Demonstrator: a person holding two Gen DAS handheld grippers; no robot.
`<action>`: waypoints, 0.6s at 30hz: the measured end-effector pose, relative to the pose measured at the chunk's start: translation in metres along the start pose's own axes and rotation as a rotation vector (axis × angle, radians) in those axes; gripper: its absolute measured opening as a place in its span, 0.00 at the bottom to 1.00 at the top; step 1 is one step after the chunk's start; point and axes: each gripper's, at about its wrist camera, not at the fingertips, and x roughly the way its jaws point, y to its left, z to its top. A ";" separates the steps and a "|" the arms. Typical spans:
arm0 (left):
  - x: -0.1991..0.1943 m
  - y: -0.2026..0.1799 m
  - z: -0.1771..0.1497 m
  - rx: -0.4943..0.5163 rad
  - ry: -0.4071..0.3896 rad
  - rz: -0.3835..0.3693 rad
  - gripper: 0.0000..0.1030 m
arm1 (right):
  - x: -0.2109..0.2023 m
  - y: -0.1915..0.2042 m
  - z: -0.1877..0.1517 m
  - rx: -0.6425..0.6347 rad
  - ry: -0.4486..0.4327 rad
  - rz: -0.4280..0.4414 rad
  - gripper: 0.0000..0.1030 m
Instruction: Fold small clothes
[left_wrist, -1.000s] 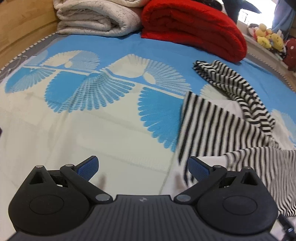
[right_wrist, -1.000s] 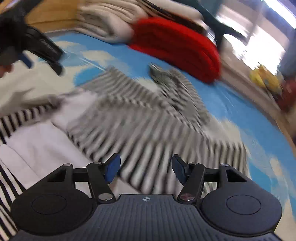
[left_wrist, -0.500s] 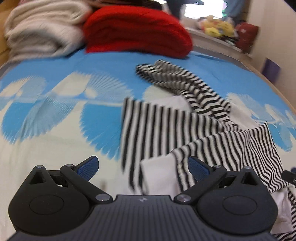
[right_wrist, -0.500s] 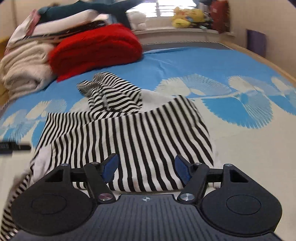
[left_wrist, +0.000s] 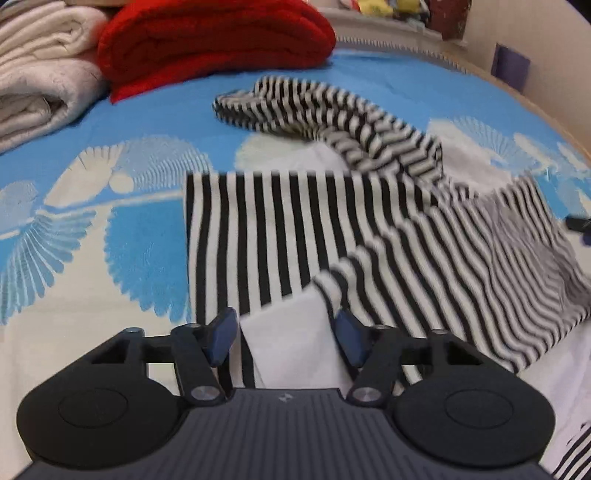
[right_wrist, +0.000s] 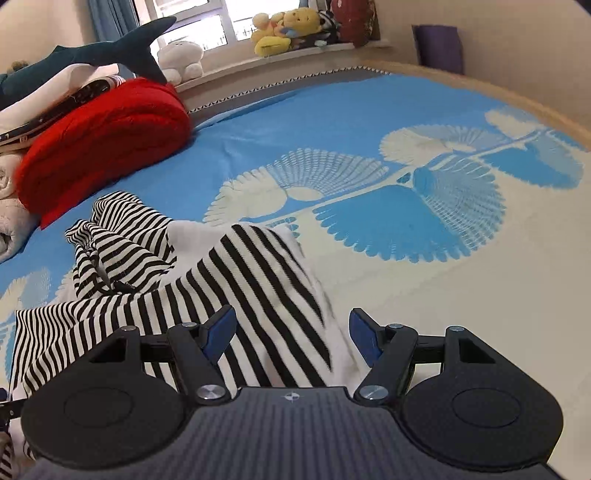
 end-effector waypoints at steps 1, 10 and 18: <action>-0.001 0.000 0.003 0.001 -0.007 0.013 0.66 | 0.009 0.004 0.002 -0.027 0.006 0.001 0.69; 0.025 -0.007 0.010 0.056 0.032 0.012 0.74 | 0.070 0.012 0.023 -0.046 -0.002 0.016 0.62; -0.014 -0.018 0.029 0.108 -0.068 -0.108 0.08 | 0.055 0.002 0.042 -0.028 -0.020 0.063 0.06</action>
